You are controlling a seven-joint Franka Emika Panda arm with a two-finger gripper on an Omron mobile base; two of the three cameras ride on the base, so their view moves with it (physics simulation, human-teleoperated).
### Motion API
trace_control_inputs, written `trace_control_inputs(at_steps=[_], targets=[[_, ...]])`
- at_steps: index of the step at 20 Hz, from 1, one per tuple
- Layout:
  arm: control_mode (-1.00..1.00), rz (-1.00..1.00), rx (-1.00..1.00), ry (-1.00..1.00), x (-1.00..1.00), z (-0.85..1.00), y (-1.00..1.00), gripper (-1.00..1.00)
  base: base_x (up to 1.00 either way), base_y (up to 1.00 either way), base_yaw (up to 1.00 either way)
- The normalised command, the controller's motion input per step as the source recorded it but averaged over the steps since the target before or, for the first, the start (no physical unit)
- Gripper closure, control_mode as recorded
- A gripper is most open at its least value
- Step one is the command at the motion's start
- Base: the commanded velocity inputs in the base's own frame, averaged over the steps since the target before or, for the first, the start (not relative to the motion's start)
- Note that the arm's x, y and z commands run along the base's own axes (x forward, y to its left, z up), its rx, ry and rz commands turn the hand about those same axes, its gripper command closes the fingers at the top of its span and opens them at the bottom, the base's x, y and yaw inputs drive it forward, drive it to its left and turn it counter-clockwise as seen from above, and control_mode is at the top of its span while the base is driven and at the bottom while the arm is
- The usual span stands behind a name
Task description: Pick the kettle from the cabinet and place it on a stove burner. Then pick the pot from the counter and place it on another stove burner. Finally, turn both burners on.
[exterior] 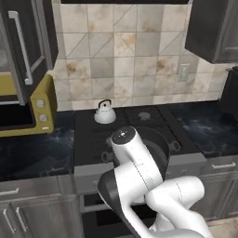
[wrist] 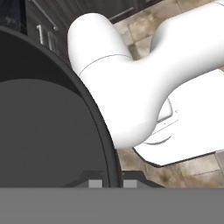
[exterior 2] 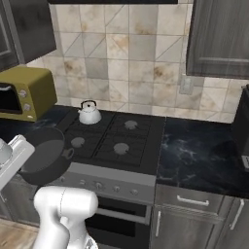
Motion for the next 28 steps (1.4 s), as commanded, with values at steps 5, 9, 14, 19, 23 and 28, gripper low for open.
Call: trace_control_inputs(at_steps=[5, 9, 14, 19, 23, 28], targets=[[1.00, 0.00, 0.00, 0.00, 0.00, 0.00, 0.00, 1.00, 0.20, -0.37, 0.14], [1.00, 0.00, 0.00, 0.00, 0.00, 0.00, 0.00, 1.00, 0.29, -0.28, 0.11], [1.00, 0.00, 0.00, 0.00, 0.00, 0.00, 0.00, 1.00, 0.47, -0.08, 0.07], [1.00, 0.00, 0.00, 0.00, 0.00, 0.00, 0.00, 1.00, 0.40, -0.13, 0.11], [1.00, 0.00, 0.00, 0.00, 0.00, 0.00, 0.00, 1.00, 0.19, -0.24, 0.10], [1.00, 0.00, 0.00, 0.00, 0.00, 0.00, 0.00, 1.00, 0.03, -0.29, 0.14]])
